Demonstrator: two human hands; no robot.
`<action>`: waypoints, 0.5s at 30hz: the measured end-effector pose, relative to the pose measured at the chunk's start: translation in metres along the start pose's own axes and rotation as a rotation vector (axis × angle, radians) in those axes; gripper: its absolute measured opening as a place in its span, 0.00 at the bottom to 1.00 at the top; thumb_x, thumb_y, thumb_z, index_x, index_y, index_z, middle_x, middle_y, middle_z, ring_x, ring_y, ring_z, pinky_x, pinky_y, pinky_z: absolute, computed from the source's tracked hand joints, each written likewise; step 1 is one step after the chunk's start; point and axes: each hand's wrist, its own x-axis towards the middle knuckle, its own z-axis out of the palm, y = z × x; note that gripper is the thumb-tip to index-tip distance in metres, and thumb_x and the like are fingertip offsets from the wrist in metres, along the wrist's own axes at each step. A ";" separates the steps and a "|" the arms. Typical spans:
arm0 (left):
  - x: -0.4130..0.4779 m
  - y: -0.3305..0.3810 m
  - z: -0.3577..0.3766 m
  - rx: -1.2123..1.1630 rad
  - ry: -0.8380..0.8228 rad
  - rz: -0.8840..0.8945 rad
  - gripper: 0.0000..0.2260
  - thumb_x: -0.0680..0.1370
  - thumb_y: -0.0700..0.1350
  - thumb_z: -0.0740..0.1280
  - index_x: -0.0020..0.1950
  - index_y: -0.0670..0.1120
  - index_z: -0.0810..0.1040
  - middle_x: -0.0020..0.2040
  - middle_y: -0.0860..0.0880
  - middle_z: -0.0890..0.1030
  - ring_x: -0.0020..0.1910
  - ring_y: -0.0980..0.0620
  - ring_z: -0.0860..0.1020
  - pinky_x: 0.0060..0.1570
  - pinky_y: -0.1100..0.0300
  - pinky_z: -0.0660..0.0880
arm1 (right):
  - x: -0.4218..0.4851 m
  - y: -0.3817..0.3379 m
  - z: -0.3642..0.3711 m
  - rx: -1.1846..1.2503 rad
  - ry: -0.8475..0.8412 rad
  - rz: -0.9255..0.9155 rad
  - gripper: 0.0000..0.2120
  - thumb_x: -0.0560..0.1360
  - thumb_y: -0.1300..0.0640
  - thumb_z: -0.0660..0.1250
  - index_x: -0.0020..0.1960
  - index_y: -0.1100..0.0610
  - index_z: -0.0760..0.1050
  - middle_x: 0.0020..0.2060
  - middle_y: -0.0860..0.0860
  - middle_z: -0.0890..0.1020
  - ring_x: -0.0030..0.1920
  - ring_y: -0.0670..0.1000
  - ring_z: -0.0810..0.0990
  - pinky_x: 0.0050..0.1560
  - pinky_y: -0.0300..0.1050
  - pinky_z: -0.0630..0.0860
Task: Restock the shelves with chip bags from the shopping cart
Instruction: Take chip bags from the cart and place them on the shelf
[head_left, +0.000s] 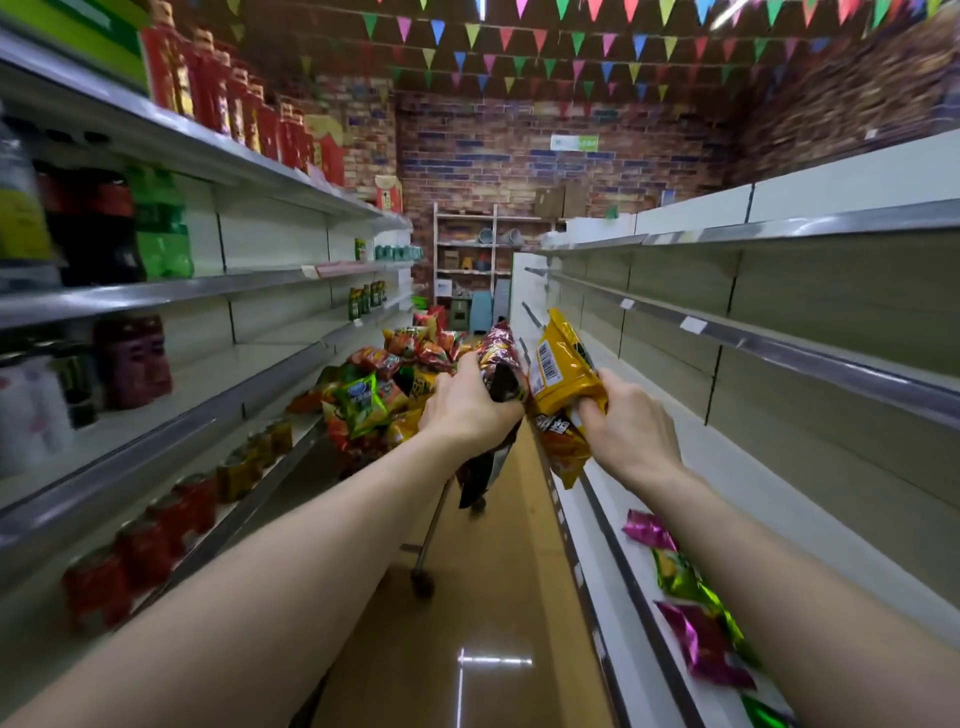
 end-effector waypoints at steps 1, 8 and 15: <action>0.020 0.003 0.007 -0.002 0.006 0.000 0.28 0.73 0.55 0.69 0.69 0.53 0.62 0.62 0.44 0.71 0.59 0.41 0.73 0.58 0.47 0.73 | 0.020 0.007 0.008 0.011 0.002 -0.007 0.10 0.81 0.51 0.60 0.56 0.54 0.75 0.49 0.55 0.81 0.42 0.54 0.72 0.40 0.43 0.65; 0.146 0.014 0.054 -0.011 0.016 0.002 0.31 0.73 0.55 0.69 0.72 0.53 0.61 0.64 0.44 0.70 0.60 0.41 0.73 0.60 0.47 0.73 | 0.131 0.056 0.059 0.000 0.004 -0.023 0.12 0.81 0.50 0.59 0.60 0.53 0.75 0.50 0.55 0.81 0.43 0.53 0.73 0.39 0.43 0.65; 0.279 0.010 0.107 -0.049 0.000 0.067 0.28 0.71 0.54 0.70 0.68 0.53 0.64 0.60 0.44 0.73 0.58 0.42 0.74 0.59 0.45 0.74 | 0.237 0.098 0.122 -0.060 0.045 0.009 0.11 0.81 0.51 0.58 0.57 0.54 0.75 0.48 0.55 0.81 0.42 0.55 0.74 0.39 0.45 0.66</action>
